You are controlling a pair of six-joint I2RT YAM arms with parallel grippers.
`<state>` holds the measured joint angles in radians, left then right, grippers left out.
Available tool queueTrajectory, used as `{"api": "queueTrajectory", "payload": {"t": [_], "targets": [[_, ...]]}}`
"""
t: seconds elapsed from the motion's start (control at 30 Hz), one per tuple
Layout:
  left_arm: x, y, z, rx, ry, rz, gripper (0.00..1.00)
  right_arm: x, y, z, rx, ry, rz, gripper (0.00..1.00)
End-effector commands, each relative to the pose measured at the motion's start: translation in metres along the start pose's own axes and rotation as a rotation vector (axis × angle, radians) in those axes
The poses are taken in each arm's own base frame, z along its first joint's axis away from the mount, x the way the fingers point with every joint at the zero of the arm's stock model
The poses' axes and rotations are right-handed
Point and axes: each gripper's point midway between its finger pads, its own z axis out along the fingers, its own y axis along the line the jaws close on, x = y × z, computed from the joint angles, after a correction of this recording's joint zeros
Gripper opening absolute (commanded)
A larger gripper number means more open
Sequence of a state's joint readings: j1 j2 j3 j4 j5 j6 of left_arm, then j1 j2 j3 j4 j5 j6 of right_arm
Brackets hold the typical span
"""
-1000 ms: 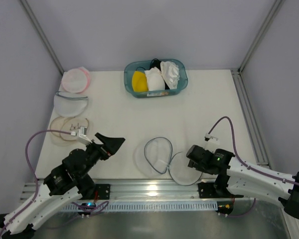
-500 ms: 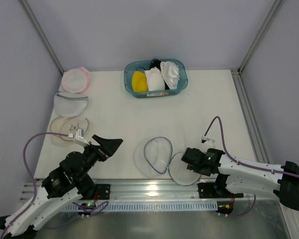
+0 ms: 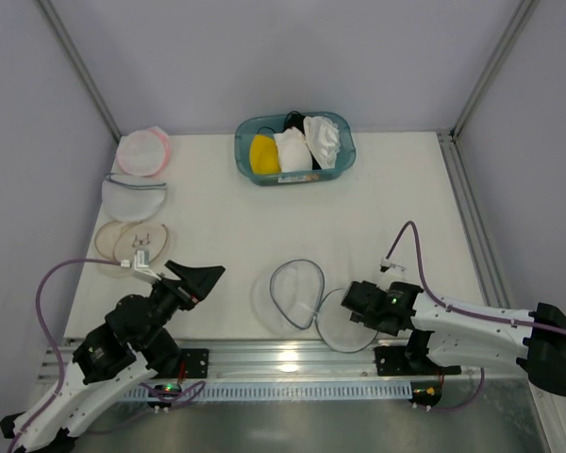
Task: Unzip the laundry bag and remove the bra
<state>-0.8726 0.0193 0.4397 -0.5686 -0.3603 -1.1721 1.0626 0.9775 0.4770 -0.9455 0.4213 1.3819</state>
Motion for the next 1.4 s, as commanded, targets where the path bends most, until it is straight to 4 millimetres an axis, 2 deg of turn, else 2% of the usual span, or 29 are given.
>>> {"api": "queueTrajectory", "payload": {"t": [0.0,0.07,0.1,0.2,0.5,0.53,0.57,0.67,0.77,0.87,0.97,1.1,1.17,1.27,1.33,1.37], "targets": [[-0.005,0.004,-0.001,-0.022,-0.022,0.0,0.99,-0.012,0.007,-0.006,-0.013,-0.05,0.03,0.68],[-0.005,0.004,-0.002,-0.023,-0.025,0.0,0.99,-0.003,0.011,0.001,-0.041,-0.02,0.037,0.63],[-0.005,0.005,-0.001,-0.026,-0.023,0.001,0.99,0.0,0.013,0.003,-0.053,-0.011,0.037,0.56],[-0.004,0.008,-0.001,-0.035,-0.021,0.003,0.99,0.0,0.018,0.003,-0.071,-0.01,0.042,0.5],[-0.011,0.005,-0.009,-0.017,-0.045,-0.009,1.0,0.0,0.023,0.003,-0.076,-0.012,0.013,0.48],[-0.01,0.006,-0.009,-0.017,-0.043,-0.008,1.0,0.0,0.024,0.004,-0.078,-0.011,0.013,0.45],[-0.011,0.005,-0.009,-0.017,-0.043,-0.01,0.99,0.001,0.027,0.005,-0.094,-0.008,0.012,0.31],[-0.011,0.006,-0.01,-0.021,-0.043,-0.01,1.0,0.004,0.031,0.009,-0.108,0.002,0.012,0.04],[-0.012,0.006,-0.011,-0.023,-0.044,-0.011,0.99,0.003,0.035,0.009,-0.116,-0.003,-0.003,0.04],[-0.012,0.007,-0.011,-0.024,-0.044,-0.012,0.99,-0.009,0.042,0.0,-0.141,-0.042,-0.012,0.04],[-0.012,0.006,-0.011,-0.027,-0.043,-0.014,0.99,-0.026,0.049,-0.018,-0.192,-0.099,-0.013,0.04],[-0.013,0.006,-0.01,-0.034,-0.045,-0.006,0.99,-0.057,0.068,-0.058,-0.331,-0.19,-0.029,0.04],[-0.015,0.004,-0.01,-0.036,-0.048,0.002,0.99,-0.072,0.069,-0.079,-0.384,-0.242,-0.048,0.04],[-0.019,0.0,-0.012,-0.03,-0.057,0.009,0.99,-0.097,0.09,-0.121,-0.524,-0.323,-0.086,0.04],[-0.02,-0.002,-0.013,-0.025,-0.06,0.009,0.99,-0.107,0.112,-0.148,-0.641,-0.356,-0.099,0.04],[-0.02,-0.003,-0.014,-0.021,-0.059,0.01,0.99,-0.109,0.12,-0.152,-0.661,-0.37,-0.152,0.04]]}}
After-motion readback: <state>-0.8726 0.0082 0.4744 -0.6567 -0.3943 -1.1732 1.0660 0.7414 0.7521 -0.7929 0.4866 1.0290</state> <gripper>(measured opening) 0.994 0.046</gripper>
